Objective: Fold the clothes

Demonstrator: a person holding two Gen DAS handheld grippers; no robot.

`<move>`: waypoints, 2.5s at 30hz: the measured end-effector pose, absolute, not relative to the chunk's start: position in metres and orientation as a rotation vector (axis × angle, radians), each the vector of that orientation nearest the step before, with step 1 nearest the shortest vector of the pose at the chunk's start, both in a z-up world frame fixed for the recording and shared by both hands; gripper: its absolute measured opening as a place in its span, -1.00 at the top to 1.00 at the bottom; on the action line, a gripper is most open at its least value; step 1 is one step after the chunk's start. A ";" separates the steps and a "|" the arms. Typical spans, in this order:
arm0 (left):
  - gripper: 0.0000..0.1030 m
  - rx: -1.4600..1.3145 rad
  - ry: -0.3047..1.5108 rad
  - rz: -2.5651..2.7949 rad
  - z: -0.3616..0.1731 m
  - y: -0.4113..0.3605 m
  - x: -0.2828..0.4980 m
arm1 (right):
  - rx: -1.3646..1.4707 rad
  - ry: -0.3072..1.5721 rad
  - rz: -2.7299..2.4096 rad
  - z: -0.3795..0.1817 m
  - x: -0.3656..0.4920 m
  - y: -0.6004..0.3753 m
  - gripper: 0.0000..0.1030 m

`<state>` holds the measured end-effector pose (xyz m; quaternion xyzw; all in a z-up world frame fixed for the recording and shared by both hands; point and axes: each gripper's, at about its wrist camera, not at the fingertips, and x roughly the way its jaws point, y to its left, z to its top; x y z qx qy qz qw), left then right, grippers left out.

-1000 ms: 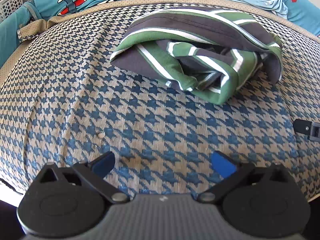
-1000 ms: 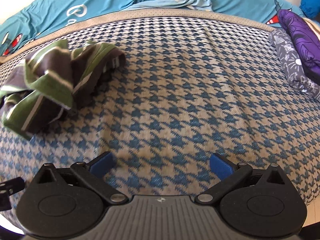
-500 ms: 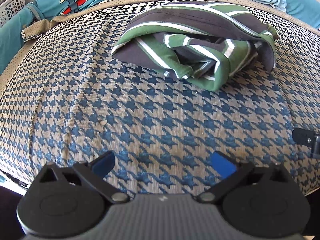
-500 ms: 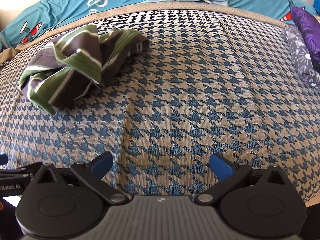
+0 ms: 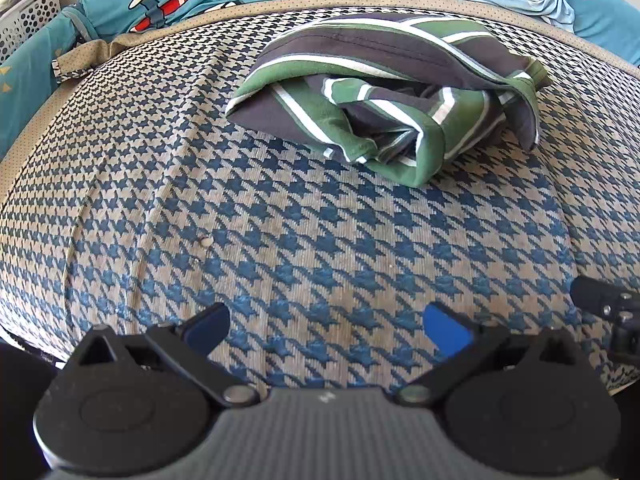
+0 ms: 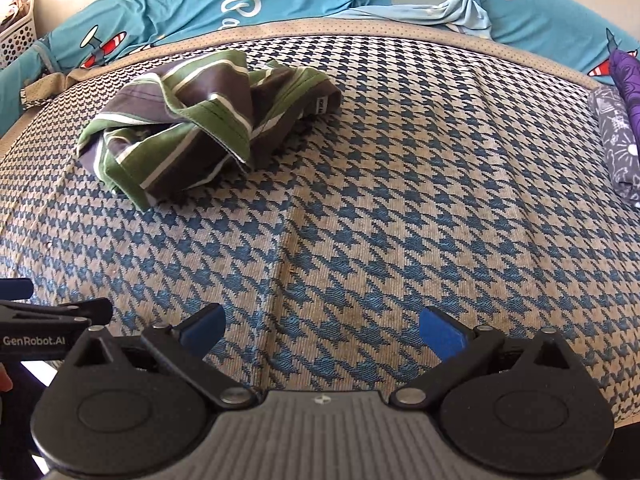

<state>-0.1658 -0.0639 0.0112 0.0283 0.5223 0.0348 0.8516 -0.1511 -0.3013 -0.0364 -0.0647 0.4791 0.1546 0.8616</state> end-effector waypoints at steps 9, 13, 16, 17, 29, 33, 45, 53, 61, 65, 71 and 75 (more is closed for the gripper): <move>-1.00 0.051 1.102 0.079 0.012 -0.063 -0.166 | -0.153 1.009 0.354 -0.038 -0.147 -0.297 -1.00; -1.00 0.047 1.105 0.081 0.012 -0.063 -0.168 | -0.153 1.015 0.361 -0.039 -0.148 -0.295 -1.00; -1.00 0.047 1.106 0.081 0.012 -0.064 -0.170 | -0.150 1.019 0.370 -0.040 -0.148 -0.294 -1.00; -1.00 0.047 1.106 0.081 0.012 -0.064 -0.171 | -0.151 1.019 0.372 -0.040 -0.148 -0.293 -1.00; -1.00 0.046 1.108 0.077 0.013 -0.065 -0.173 | -0.163 1.017 0.390 -0.039 -0.148 -0.285 -1.00; -1.00 0.053 1.102 0.073 0.013 -0.062 -0.170 | -0.161 1.017 0.389 -0.039 -0.147 -0.286 -1.00; -1.00 0.059 1.098 0.059 0.014 -0.062 -0.172 | -0.156 1.020 0.382 -0.039 -0.146 -0.287 -1.00; -1.00 0.056 1.100 0.056 0.011 -0.058 -0.168 | -0.156 1.021 0.380 -0.039 -0.147 -0.286 -1.00; -1.00 0.058 1.101 0.056 0.011 -0.061 -0.171 | -0.156 1.022 0.380 -0.040 -0.146 -0.286 -1.00; -1.00 0.057 1.103 0.057 0.012 -0.061 -0.171 | -0.157 1.022 0.380 -0.040 -0.146 -0.286 -1.00; -1.00 0.058 1.105 0.057 0.013 -0.064 -0.174 | -0.158 1.023 0.380 -0.039 -0.147 -0.286 -1.00; -1.00 0.057 1.105 0.060 0.014 -0.065 -0.175 | -0.159 1.024 0.380 -0.040 -0.146 -0.285 -1.00</move>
